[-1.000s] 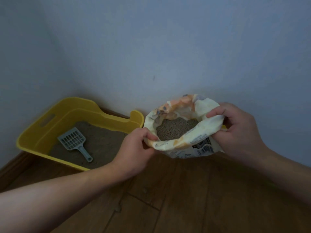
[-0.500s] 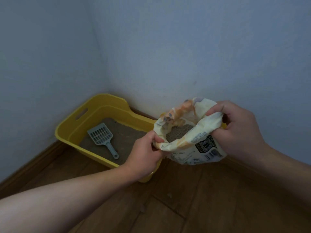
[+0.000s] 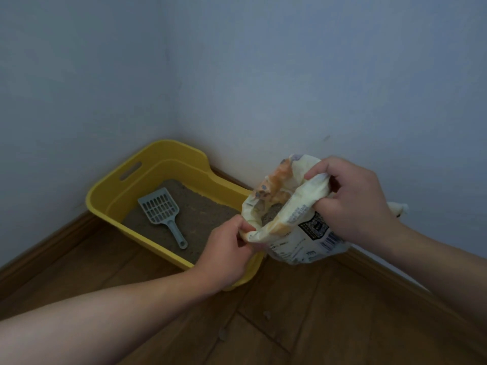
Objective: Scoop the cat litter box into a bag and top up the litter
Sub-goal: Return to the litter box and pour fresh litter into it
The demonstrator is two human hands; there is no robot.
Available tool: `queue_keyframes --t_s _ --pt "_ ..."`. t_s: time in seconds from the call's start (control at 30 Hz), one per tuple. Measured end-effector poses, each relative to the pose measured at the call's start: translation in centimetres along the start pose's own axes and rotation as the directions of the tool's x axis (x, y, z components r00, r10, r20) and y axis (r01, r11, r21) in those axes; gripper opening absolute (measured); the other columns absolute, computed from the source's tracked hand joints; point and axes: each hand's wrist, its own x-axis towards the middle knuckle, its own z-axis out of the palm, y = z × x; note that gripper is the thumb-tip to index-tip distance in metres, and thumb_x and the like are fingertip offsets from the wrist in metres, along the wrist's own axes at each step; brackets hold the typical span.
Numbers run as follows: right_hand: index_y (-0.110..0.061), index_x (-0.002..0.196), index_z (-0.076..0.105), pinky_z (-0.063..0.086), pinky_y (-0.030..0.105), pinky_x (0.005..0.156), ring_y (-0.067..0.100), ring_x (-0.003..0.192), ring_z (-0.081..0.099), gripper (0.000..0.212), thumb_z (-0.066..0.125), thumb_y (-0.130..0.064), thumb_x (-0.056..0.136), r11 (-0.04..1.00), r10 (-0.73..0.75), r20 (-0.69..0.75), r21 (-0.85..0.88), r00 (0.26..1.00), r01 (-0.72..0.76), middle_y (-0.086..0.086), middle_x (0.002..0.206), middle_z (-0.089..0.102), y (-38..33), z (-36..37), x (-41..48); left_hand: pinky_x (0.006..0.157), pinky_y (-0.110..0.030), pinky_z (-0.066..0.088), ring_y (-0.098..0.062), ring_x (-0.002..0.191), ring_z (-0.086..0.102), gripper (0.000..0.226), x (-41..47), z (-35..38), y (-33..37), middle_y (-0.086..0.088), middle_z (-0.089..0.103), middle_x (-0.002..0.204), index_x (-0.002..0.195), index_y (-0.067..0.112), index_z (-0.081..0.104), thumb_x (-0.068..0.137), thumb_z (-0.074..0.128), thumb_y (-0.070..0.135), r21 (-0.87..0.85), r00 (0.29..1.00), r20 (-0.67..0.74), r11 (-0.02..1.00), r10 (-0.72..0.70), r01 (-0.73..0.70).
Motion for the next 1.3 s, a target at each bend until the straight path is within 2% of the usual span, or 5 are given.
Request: queue_keyframes --t_s 0.13,0.4,0.57,0.7,1.3 --pt "-0.028 0.087 0.065 0.036 0.016 0.051 0.01 0.066 0.056 0.043 0.069 0.009 0.066 1.0 0.021 0.015 0.008 1.0 -0.022 -0.012 0.07 0.06 -0.4 0.9 0.8 0.071 -0.043 0.056 -0.008 0.08 0.063 0.02 0.2 -0.3 -0.6 0.01 0.065 0.089 0.081 0.032 0.058 0.08 0.077 0.034 0.039 1.0 -0.009 0.999 0.022 -0.022" --pt "-0.032 0.092 0.063 0.04 0.013 0.052 0.01 0.062 0.056 0.047 0.067 0.008 0.068 0.997 0.025 0.093 0.073 0.995 -0.032 -0.018 0.066 0.057 -1.3 2.5 2.2 0.069 -0.04 0.054 -0.009 0.079 0.059 0.019 0.5 -0.7 -1.6 0.011 0.063 0.086 0.08 0.033 0.055 0.084 0.074 0.034 0.079 1.0 -0.004 0.996 0.027 -0.027" --pt "-0.034 0.106 0.063 0.059 0.037 0.071 0.016 0.075 0.071 0.052 0.065 0.007 0.075 0.984 0.01 0.156 0.177 0.988 -0.037 -0.015 0.091 0.069 -1.6 3.4 3.0 0.069 -0.043 0.055 -0.011 0.078 0.062 0.014 0.7 -0.8 -2.1 0.01 0.065 0.089 0.088 0.031 0.059 0.085 0.072 0.034 0.061 1.0 0.009 0.998 0.002 -0.002" --pt "-0.038 0.115 0.06 0.061 0.038 0.076 0.014 0.087 0.073 0.052 0.067 0.002 0.082 0.97 0.013 0.193 0.235 0.981 -0.059 -0.003 0.104 0.072 -1.6 4.1 3.6 0.075 -0.038 0.058 -0.003 0.084 0.064 0.012 0.6 -1.1 -2.2 0.013 0.068 0.093 0.094 0.031 0.062 0.087 0.071 0.032 0.04 0.999 0.021 0.999 -0.029 0.028" --pt "-0.033 0.121 0.063 0.061 0.036 0.074 0.012 0.079 0.072 0.043 0.068 -0.008 0.086 0.971 0.064 0.251 0.209 0.966 -0.118 -0.002 0.093 0.072 -1.8 5.9 4.8 0.079 -0.034 0.058 0.0 0.088 0.065 0.02 0.8 -1.3 -3.2 0.014 0.07 0.102 0.107 0.03 0.064 0.089 0.069 0.034 0.085 0.998 0.03 0.995 -0.047 0.044"
